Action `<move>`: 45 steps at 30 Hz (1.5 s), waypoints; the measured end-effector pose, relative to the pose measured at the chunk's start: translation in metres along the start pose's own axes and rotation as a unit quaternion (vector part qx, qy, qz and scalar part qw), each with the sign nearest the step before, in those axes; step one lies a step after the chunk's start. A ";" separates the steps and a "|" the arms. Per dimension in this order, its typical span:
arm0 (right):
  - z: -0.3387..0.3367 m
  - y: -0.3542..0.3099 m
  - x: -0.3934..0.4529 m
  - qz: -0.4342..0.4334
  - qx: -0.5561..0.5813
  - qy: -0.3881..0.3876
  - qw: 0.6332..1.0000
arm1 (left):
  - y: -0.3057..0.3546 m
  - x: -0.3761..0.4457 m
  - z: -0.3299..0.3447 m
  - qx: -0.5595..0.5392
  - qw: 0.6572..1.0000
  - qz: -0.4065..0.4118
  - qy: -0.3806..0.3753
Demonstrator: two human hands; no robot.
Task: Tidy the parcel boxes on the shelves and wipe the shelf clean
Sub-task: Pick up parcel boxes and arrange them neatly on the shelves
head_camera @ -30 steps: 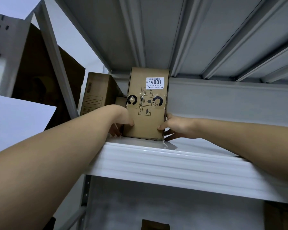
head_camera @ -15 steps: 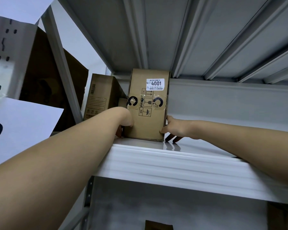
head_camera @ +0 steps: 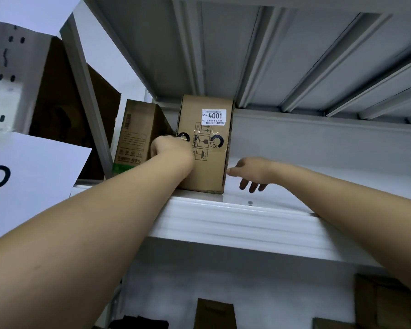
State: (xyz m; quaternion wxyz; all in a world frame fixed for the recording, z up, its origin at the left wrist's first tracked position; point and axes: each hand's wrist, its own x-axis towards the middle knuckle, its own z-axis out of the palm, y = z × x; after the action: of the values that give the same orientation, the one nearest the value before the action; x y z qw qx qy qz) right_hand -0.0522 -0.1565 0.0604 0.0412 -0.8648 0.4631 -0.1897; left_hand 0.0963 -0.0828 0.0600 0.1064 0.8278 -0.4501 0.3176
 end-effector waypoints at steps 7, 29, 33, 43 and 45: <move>-0.023 0.043 -0.023 -0.002 -0.036 0.123 0.992 | 0.049 -0.027 -0.022 -0.054 0.988 0.114 0.094; -0.060 0.264 -0.261 0.035 -0.149 0.288 0.945 | 0.286 -0.206 -0.103 -0.213 0.961 0.151 0.087; -0.042 0.296 -0.283 -0.016 -0.155 0.329 0.931 | 0.316 -0.236 -0.084 -0.238 0.936 0.180 0.184; 0.050 0.355 -0.324 -0.014 -0.190 0.347 0.918 | 0.369 -0.304 0.014 -0.232 0.899 0.285 0.240; 0.068 0.364 -0.323 0.009 -0.189 0.323 0.927 | 0.378 -0.315 0.032 -0.244 0.909 0.287 0.181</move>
State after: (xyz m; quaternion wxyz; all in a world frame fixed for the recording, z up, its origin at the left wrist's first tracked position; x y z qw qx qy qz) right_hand -0.4746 -0.1062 -0.1866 -0.2732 -0.7439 0.4866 -0.3676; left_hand -0.3212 -0.1004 -0.2026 0.2885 0.5400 -0.7045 0.3589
